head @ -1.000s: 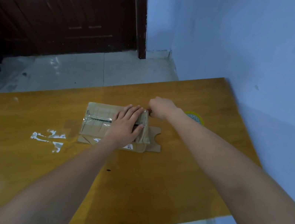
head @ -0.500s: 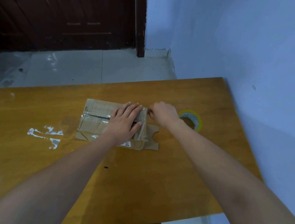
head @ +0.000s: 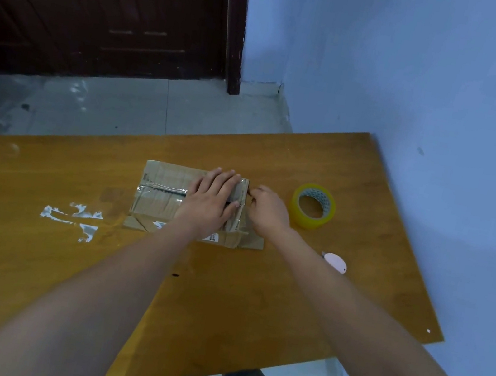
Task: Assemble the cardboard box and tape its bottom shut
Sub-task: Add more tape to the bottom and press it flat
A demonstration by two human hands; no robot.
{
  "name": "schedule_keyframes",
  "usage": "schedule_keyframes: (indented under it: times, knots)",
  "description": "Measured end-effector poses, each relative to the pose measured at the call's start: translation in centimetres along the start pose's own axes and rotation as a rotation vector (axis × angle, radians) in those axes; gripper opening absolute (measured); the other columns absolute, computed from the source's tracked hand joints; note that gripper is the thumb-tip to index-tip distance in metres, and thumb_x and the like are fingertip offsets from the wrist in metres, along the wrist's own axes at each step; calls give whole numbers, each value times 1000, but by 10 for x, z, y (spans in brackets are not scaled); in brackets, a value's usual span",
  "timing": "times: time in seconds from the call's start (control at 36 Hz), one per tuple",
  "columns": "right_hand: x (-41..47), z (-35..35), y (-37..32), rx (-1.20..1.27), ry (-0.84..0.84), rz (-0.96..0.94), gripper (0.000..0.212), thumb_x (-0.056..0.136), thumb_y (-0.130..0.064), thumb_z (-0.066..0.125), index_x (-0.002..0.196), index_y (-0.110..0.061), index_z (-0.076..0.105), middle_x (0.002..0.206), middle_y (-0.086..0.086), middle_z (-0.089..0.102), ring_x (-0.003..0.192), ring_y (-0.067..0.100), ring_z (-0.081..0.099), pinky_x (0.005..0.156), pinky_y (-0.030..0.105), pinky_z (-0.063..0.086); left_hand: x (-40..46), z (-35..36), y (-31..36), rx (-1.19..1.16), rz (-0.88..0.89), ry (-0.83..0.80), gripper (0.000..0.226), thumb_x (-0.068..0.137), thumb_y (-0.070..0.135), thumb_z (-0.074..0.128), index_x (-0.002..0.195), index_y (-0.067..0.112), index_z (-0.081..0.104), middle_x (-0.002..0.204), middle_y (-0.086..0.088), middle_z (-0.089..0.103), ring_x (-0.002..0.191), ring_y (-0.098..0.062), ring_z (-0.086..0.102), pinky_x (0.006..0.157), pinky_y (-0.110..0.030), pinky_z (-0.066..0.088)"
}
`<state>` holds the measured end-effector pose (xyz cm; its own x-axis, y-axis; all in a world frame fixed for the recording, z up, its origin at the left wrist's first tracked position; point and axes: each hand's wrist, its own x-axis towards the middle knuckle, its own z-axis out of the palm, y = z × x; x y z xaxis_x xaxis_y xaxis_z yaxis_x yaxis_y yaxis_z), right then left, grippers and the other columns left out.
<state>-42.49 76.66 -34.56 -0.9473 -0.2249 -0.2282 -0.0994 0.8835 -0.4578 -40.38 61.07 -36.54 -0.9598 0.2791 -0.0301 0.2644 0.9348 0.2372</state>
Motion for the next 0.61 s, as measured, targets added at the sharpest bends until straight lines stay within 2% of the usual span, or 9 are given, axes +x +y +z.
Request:
schedule_keyframes:
  times: [0.11,0.17,0.22,0.31,0.39,0.44,0.5,0.56,0.61]
  knots:
    - [-6,-6,-2,187,-80,10,29,92,-6,40,106,-2,65,112,16,57,102,33,54,76,30,38,0,1,0,-7,7,2,57,99,46,26,149,21,20,154,3,24,144,-19,9,113,-37,7]
    - [-11,-7,-2,257,-127,32,30,93,-9,41,109,-4,66,114,15,59,103,30,54,78,28,38,0,0,-1,-3,6,3,57,98,47,24,149,21,20,154,3,24,144,-19,10,112,-37,8]
    - [-14,-7,-1,371,-123,102,30,94,-9,42,108,-4,68,116,13,64,107,29,57,82,31,41,0,0,-1,-5,8,4,58,98,48,23,149,21,20,154,3,24,144,-19,10,113,-37,8]
    - [-14,-10,-4,603,3,322,31,95,-12,43,112,-3,66,120,13,64,113,28,56,95,38,44,0,-2,0,-22,7,-4,57,98,47,23,149,22,19,155,4,22,144,-18,8,113,-38,8]
    - [-10,-12,-14,778,-2,422,38,97,-16,41,131,-4,53,137,11,52,126,26,47,105,35,38,-1,-3,2,-24,0,-9,57,99,48,22,150,22,17,155,4,20,145,-17,7,114,-38,7]
    - [-10,-12,-23,886,-44,402,38,98,-17,40,131,-4,52,135,13,53,116,23,53,92,23,45,-2,-2,2,-38,0,-14,57,99,48,22,150,22,17,156,4,20,145,-16,6,114,-38,6]
    - [-14,-10,-32,913,-77,346,32,97,-17,40,117,-4,60,113,15,64,88,17,59,66,20,47,-2,-2,1,-44,7,-12,57,99,48,22,150,22,17,156,3,20,145,-17,6,115,-39,7]
    - [-21,-8,-37,936,-104,327,24,96,-22,41,107,-13,61,94,3,64,77,10,58,61,20,45,-2,-2,0,-40,16,-6,57,99,47,22,150,21,18,156,2,20,145,-18,7,114,-39,8]
    - [-27,-9,-37,924,-133,331,19,95,-26,43,102,-19,59,85,-4,63,75,7,59,58,18,46,-2,-1,0,-28,24,-11,58,99,46,21,150,20,17,156,2,20,145,-19,7,115,-40,8]
